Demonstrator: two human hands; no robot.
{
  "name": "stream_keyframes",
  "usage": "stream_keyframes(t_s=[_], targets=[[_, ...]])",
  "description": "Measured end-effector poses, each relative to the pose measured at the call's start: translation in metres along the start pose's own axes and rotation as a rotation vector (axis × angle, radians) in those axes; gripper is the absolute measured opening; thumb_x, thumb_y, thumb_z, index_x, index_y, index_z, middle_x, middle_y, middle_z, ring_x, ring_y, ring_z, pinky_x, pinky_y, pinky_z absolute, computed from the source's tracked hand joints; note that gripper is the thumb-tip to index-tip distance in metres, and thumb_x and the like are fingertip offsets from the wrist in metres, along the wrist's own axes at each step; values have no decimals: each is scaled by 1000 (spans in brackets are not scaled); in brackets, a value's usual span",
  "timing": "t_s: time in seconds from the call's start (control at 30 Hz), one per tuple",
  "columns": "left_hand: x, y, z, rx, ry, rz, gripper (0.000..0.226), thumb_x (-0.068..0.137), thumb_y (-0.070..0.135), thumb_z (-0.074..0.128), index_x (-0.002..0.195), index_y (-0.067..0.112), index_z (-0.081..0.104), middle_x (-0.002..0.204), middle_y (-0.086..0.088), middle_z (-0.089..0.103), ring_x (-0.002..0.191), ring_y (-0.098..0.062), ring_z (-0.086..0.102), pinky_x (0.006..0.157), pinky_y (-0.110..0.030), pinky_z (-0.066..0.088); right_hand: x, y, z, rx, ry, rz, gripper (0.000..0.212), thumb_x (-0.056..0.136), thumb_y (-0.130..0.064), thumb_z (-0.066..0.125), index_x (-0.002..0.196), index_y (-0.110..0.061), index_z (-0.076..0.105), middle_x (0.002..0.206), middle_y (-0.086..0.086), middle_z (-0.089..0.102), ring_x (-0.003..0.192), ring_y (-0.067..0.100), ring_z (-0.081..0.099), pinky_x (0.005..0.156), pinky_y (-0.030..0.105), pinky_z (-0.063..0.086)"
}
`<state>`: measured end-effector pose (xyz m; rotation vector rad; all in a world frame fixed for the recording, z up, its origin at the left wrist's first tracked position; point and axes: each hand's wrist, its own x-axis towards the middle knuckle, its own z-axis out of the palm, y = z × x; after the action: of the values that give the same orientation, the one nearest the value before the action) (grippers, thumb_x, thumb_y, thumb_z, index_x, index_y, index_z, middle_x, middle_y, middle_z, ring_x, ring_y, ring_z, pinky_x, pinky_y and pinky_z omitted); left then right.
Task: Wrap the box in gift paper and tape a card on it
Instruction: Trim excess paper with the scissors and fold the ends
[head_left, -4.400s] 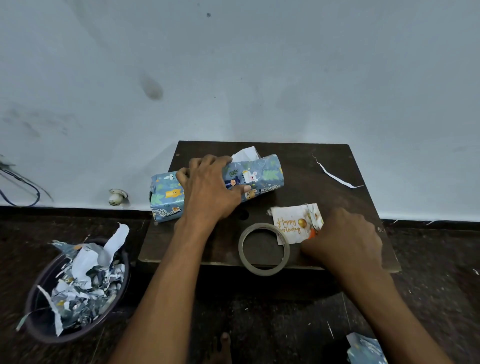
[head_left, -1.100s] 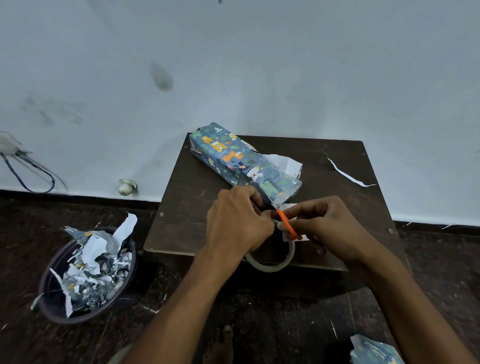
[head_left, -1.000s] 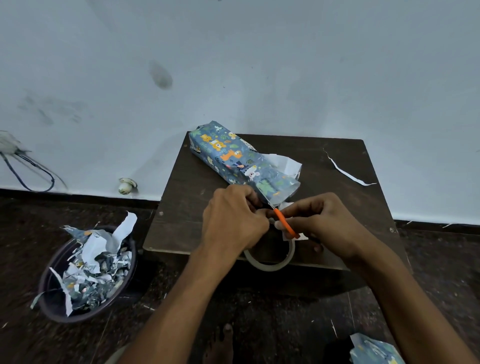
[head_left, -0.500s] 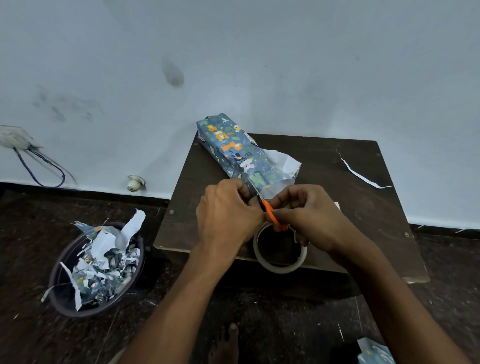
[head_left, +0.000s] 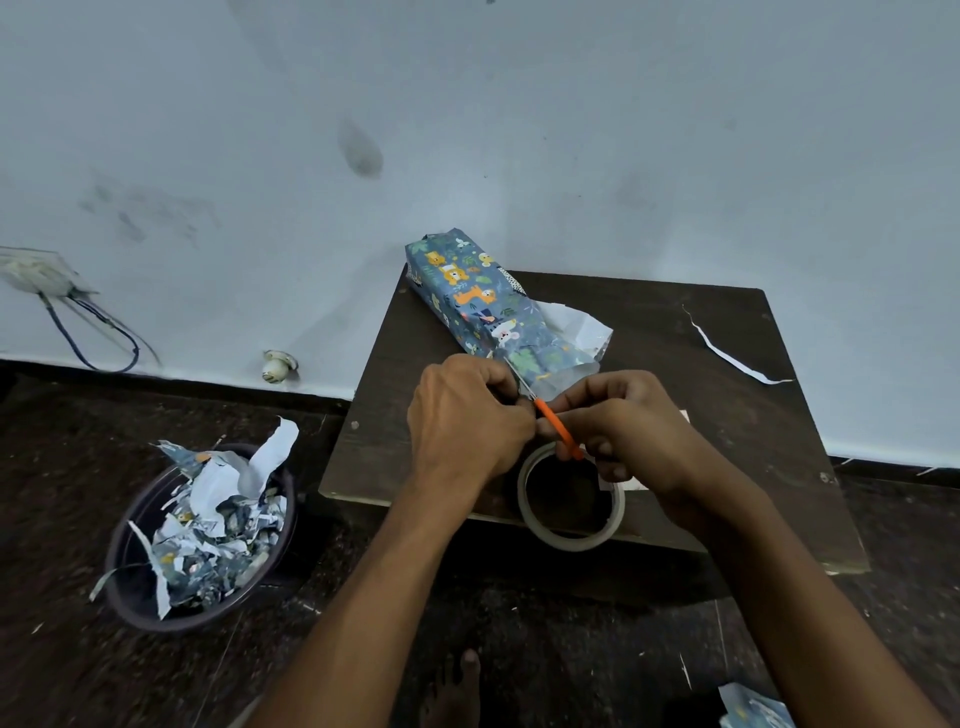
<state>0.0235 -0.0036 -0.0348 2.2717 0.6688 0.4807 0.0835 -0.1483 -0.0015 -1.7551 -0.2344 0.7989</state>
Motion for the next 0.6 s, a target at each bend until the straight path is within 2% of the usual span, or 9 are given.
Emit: stream_keyframes(t_s=[0.1, 0.23, 0.37, 0.53, 0.6], targets=[[2, -5, 0, -17, -36, 53, 15, 65, 31, 74, 58, 21, 67, 54, 6, 62, 58, -13, 64, 51, -27, 46, 3, -2, 0, -3, -15, 28, 18, 82, -5, 77, 90, 10, 72, 71, 25, 64, 36, 5, 39, 37, 17, 25], [3, -8, 0, -35, -27, 111, 23, 67, 24, 78, 52, 22, 60, 46, 8, 51, 48, -7, 51, 49, -22, 34, 5, -5, 1, 10, -5, 34, 17, 80, -3, 78, 88, 10, 72, 70, 25, 62, 34, 4, 40, 37, 16, 24], [4, -8, -2, -24, -15, 157, 17, 68, 18, 80, 57, 14, 68, 50, 6, 57, 49, -7, 56, 48, -23, 40, 5, -7, 2, -23, -9, 33, 12, 81, -1, 77, 89, 8, 74, 69, 22, 64, 36, 4, 41, 36, 17, 24], [5, -8, -2, -34, -14, 157, 12, 65, 26, 74, 61, 15, 72, 56, 6, 65, 53, -7, 62, 51, -27, 49, 5, -7, 3, -71, -4, 25, 6, 82, 0, 78, 86, 4, 76, 65, 17, 65, 40, 6, 43, 38, 18, 26], [5, -8, -2, -35, -18, 158, 13, 67, 26, 75, 60, 15, 72, 55, 6, 64, 53, -6, 62, 51, -27, 48, 5, -6, 2, -65, -5, 26, 7, 83, -1, 77, 86, 5, 76, 65, 18, 64, 39, 6, 42, 37, 17, 26]])
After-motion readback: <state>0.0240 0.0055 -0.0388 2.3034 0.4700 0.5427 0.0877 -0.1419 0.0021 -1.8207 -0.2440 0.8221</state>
